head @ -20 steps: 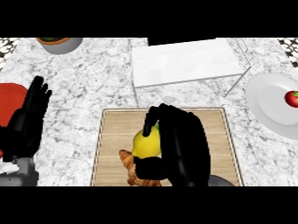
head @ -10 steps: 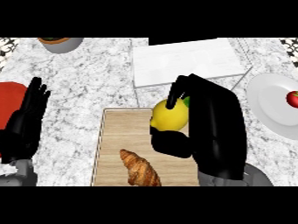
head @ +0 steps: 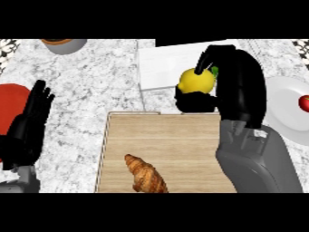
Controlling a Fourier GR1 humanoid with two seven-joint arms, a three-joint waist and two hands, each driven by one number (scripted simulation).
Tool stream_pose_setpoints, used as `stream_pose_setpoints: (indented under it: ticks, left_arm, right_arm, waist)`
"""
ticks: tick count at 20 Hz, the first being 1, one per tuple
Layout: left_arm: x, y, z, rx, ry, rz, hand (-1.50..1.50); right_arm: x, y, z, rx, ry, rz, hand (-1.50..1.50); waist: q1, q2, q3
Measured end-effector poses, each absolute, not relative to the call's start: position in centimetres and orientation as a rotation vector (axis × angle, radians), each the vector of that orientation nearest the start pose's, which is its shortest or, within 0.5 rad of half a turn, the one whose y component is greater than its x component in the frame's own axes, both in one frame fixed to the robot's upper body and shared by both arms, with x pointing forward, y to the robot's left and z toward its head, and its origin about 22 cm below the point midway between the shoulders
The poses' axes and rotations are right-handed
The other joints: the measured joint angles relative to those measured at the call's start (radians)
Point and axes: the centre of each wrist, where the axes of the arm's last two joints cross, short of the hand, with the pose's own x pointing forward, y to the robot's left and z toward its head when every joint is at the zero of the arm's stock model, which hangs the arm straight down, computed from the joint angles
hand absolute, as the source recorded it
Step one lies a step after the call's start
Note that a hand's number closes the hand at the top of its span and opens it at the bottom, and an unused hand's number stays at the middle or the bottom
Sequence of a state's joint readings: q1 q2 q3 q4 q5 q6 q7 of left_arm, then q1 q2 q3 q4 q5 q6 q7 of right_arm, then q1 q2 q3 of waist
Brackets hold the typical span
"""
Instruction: Pick the lemon from the tray and place it in the tiered shelf
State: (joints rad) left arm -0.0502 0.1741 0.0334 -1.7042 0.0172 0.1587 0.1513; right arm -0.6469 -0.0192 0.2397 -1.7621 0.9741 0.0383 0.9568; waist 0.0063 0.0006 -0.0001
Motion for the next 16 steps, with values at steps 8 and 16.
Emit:
stream_pose_setpoints:
  ticks: [8, 16]
  left_arm:
    - [25.6, 26.5, 5.8, 0.232, -1.611, 0.033, 0.0]
    - [25.5, 26.3, 5.4, 0.237, -1.61, 0.031, 0.0]
  right_arm:
    - [35.1, -11.5, 17.3, -0.948, -1.536, 0.37, 1.5]
    - [39.3, -12.2, 14.5, -0.958, -1.565, 0.36, 1.5]
  waist:
    - [0.004, 0.003, 0.0]
    - [0.006, 0.002, 0.0]
